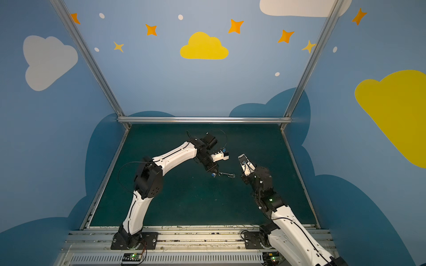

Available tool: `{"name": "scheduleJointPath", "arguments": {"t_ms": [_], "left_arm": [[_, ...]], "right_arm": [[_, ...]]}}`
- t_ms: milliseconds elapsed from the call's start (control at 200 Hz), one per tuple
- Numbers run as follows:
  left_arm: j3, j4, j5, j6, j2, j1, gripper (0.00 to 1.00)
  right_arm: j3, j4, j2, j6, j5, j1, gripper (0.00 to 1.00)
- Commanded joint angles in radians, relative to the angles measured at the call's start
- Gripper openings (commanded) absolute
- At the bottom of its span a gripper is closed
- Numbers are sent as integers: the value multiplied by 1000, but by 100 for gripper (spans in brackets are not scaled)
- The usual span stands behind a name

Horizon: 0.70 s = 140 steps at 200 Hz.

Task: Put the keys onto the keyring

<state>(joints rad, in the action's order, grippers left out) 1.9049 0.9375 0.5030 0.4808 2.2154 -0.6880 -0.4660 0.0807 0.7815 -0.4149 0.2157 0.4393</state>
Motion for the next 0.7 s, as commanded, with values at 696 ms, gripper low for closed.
{"name": "scheduleJointPath", "arguments": {"t_ms": [696], "left_arm": [[-335, 118, -9, 61, -118, 180, 11]], "right_arm": [[-138, -9, 223, -40, -153, -4, 34]]}}
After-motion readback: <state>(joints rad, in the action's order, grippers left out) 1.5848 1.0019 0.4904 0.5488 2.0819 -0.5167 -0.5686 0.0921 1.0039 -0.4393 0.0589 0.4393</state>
